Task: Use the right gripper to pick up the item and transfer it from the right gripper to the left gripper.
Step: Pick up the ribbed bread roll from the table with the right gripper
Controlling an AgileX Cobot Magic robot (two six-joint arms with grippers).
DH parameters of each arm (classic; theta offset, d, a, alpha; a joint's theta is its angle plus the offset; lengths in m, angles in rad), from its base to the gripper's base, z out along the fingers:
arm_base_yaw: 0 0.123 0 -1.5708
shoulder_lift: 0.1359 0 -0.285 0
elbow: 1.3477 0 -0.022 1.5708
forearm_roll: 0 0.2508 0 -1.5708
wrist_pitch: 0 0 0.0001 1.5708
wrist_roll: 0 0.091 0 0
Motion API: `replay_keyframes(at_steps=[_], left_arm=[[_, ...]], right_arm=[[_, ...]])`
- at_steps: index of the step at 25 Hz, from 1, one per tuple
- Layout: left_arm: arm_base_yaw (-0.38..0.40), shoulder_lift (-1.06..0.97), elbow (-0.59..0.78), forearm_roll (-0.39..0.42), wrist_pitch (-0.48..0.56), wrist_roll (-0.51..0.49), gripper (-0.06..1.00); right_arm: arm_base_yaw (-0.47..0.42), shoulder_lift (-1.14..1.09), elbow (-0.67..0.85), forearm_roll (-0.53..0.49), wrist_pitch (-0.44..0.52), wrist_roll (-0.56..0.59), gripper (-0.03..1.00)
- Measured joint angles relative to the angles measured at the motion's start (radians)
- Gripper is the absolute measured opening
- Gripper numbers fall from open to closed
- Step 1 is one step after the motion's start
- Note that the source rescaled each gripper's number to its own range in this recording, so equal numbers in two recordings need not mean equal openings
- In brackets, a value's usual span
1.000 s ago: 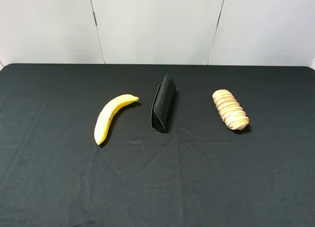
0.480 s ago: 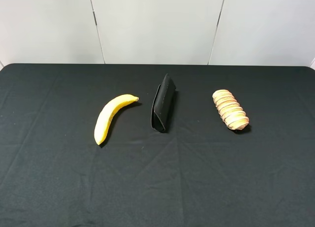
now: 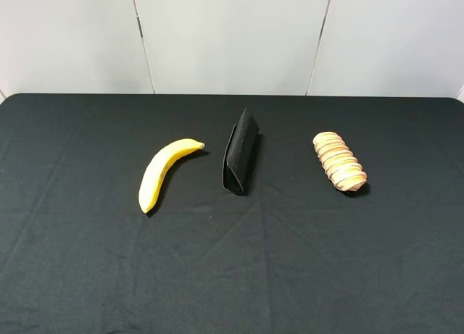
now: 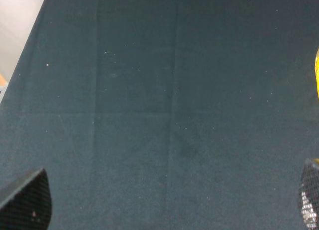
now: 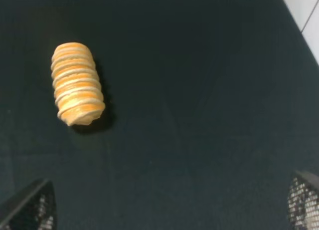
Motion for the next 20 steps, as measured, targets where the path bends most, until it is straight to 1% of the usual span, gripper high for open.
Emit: replay_keyframes(at_steps=[6,10,13,20], left_arm=[[0.000,0.000,0.000,0.000,0.000,0.000,0.99],[0.000,0.000,0.000,0.000,0.000,0.000,0.99],[0.000,0.000,0.000,0.000,0.000,0.000,0.99],[0.000,0.000,0.000,0.000,0.000,0.000,0.99]], right_arm=[[0.000,0.268,-0.142,0.011,-0.014,-0.044,1.00],[0.009,0.424,-0.204,0.032,-0.080,-0.050,1.00],[0.067,0.542,-0.242,0.032,-0.106,-0.074,1.00],[0.229,0.844,-0.316,0.030,-0.108,-0.091,1.00]])
